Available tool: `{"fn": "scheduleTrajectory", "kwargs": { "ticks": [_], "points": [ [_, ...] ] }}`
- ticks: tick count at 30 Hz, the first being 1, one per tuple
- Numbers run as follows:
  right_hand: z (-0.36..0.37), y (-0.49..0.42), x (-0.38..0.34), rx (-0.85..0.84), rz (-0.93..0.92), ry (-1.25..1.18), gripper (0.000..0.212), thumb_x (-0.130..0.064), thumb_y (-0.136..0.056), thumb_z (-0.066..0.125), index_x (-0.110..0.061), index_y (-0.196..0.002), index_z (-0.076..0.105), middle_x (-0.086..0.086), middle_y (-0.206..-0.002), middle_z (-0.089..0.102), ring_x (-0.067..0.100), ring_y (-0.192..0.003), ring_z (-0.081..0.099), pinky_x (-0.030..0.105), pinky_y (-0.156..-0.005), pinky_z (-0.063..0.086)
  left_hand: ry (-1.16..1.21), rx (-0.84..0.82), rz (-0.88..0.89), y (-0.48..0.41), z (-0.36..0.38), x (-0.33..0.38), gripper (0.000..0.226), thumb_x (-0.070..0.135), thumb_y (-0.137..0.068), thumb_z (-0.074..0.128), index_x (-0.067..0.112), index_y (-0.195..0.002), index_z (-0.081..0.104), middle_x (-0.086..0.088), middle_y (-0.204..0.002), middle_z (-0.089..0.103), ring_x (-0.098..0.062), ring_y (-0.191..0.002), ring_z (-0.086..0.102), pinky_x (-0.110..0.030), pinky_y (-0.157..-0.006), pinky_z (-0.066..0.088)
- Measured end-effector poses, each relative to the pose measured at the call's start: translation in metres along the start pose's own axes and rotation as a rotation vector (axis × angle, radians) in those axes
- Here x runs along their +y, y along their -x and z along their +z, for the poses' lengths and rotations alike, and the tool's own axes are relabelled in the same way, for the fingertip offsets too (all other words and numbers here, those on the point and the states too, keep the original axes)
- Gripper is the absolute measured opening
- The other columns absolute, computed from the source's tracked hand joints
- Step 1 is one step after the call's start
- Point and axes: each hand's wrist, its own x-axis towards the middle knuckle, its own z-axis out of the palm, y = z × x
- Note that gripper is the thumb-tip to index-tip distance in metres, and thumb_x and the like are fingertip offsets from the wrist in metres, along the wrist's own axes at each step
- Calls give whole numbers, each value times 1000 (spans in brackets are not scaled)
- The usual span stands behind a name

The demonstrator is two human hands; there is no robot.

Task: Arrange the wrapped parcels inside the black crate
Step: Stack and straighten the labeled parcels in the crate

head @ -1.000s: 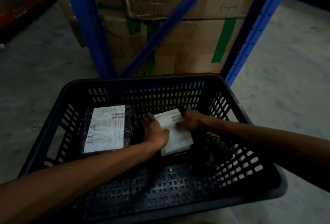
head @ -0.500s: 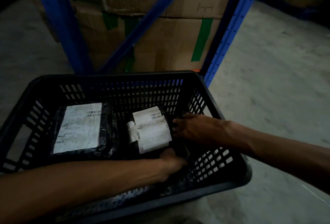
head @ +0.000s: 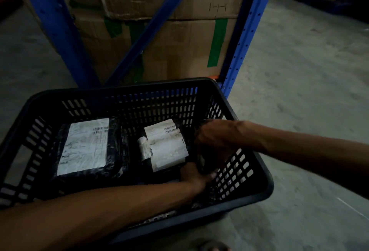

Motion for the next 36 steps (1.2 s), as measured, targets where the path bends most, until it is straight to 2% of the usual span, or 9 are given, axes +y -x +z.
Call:
{"fn": "scheduleTrajectory", "kwargs": {
  "ticks": [3,6,13,19,21,26,29,32,36],
  "points": [
    [-43,10,4,-93,87,-334,49,-52,-55,67,-29,-97,73,-9,-80,75,11,-74,71,28,-66,61,0,-102,49,18,-41,6,45,43,-81,71,14,-116,72,-4,-117,72,-17,-98,67,-19,-75,48],
    [-79,11,9,-63,122,-665,32,-47,-63,60,-24,-80,73,-11,-63,68,7,-64,63,25,-57,50,-24,-180,110,35,-95,8,45,61,-79,63,17,-78,69,-6,-85,69,-19,-78,65,-25,-67,45],
    [-80,-3,35,117,392,-1585,45,-61,-72,53,-22,-88,66,10,-87,64,26,-71,60,31,-66,50,653,-120,-71,52,-172,15,51,61,-83,59,18,-103,76,-8,-99,77,-26,-87,70,-38,-82,57],
    [-44,-33,26,192,701,-2018,64,-85,-62,49,-26,-85,54,5,-81,55,21,-68,53,29,-73,42,842,118,-76,30,-193,17,32,36,-79,76,12,-99,72,-7,-93,71,-18,-75,71,-26,-63,55],
    [-36,-41,16,247,635,-2023,68,-74,-60,67,-16,-94,66,12,-103,70,26,-89,64,39,-82,51,756,250,-8,15,-180,7,25,17,-84,73,1,-102,75,-7,-83,72,-15,-64,68,-23,-61,55],
    [-25,-59,-18,447,649,-2020,38,-17,-81,75,4,-111,65,20,-114,71,34,-99,70,48,-88,58,479,389,-40,-24,-158,-13,42,29,-93,60,10,-129,65,-7,-119,71,-27,-106,67,-39,-97,54],
    [-13,-70,-28,438,556,-2061,34,-14,-91,63,1,-121,56,17,-123,64,29,-98,68,42,-88,58,346,397,-29,-34,-150,-18,40,26,-97,54,7,-131,63,-11,-125,68,-29,-112,64,-37,-97,52],
    [-8,-77,-33,493,537,-2005,66,-26,-90,64,-6,-142,28,5,-131,53,23,-111,59,35,-94,51,163,417,29,-37,-142,-21,41,29,-100,46,7,-131,61,-12,-128,66,-29,-115,63,-31,-90,48],
    [10,-88,-19,467,479,-2012,82,-37,-80,73,-13,-146,30,14,-136,59,31,-116,63,50,-100,51,146,426,56,-40,-147,-19,35,25,-99,48,7,-122,67,-15,-115,71,-29,-105,67,-32,-86,51]
  ]
}}
